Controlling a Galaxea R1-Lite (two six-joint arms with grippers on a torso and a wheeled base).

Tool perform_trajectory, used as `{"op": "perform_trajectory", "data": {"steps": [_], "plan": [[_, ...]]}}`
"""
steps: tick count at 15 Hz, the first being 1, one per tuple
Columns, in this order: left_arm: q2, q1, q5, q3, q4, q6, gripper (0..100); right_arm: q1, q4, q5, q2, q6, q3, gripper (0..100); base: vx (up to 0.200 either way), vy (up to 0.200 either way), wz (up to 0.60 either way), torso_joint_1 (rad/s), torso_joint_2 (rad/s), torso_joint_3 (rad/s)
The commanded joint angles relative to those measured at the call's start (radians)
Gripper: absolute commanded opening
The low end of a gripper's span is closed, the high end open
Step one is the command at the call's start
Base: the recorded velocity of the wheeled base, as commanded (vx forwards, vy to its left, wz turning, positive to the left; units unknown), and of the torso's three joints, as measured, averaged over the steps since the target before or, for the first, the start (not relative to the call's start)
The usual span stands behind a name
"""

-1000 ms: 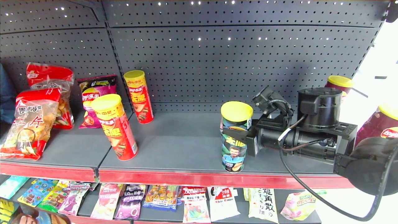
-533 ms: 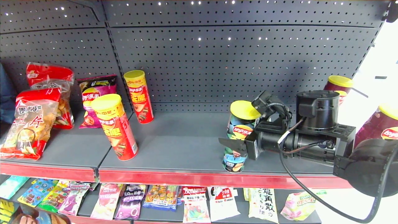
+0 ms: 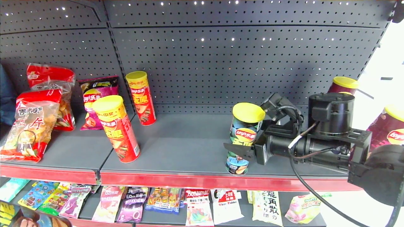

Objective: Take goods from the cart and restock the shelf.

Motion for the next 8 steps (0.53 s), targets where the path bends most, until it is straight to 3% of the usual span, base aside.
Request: {"op": "perform_trajectory", "data": {"steps": [1, 7, 8], "plan": [[0.000, 0.001, 0.000, -0.002, 0.000, 0.000, 0, -0.002, -0.001, -0.004, -0.100, 0.002, 0.086, 100, 0.000, 0.000, 0.00, 0.000, 0.00, 0.000], [-0.002, 0.001, -0.001, 0.024, -0.003, 0.000, 0, -0.030, 0.000, -0.015, -0.391, -0.001, 0.376, 100, 0.000, 0.000, 0.00, 0.000, 0.00, 0.000], [0.003, 0.001, -0.001, 0.024, -0.004, 0.000, 0, -0.048, 0.002, -0.062, -0.497, -0.001, 0.434, 100, 0.000, 0.000, 0.00, 0.000, 0.00, 0.000]]}}
